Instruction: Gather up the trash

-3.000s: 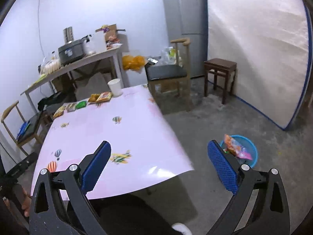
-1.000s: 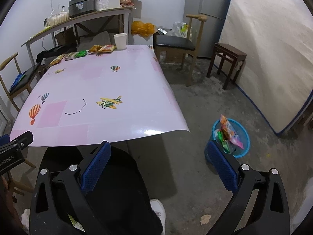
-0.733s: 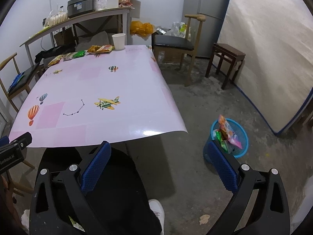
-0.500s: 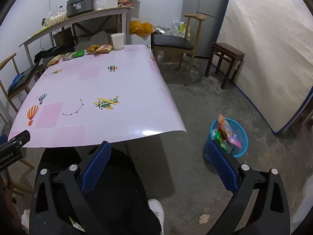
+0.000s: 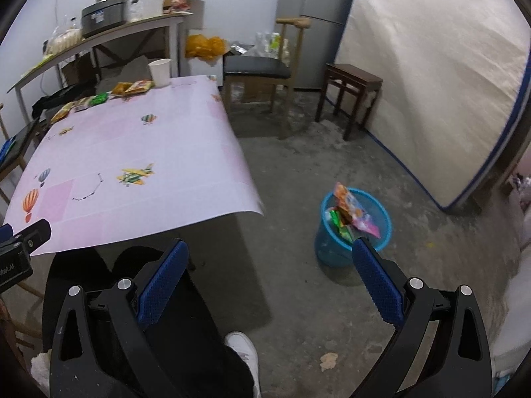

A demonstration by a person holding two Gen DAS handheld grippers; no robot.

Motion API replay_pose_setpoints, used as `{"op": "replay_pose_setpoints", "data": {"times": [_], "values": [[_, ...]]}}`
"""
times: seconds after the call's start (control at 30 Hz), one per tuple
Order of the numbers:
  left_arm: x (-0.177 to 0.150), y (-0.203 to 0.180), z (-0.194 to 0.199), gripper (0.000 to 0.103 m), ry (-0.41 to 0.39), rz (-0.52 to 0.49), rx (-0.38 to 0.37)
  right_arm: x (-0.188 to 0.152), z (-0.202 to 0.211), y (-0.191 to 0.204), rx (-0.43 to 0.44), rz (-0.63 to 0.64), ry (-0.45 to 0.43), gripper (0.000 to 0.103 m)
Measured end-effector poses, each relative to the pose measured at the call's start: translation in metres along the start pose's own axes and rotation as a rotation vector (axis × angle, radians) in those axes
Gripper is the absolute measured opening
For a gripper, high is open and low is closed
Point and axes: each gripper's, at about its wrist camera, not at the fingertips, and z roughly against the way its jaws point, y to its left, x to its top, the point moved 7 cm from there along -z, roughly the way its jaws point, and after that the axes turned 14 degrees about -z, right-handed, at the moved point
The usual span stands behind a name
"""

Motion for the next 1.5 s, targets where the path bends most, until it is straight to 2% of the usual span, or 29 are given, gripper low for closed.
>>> {"op": "replay_pose_setpoints", "data": {"times": [0.4,1.5], "values": [[0.005,-0.017,-0.008,0.098,0.011,-0.046,0.009,-0.005,-0.007,-0.019,-0.035,-0.042,0.023,0.095],[0.003,-0.005,-0.013,0.098,0.027,-0.031,0.037,-0.003,-0.013,-0.015,-0.029,-0.008,0.032,0.095]]}}
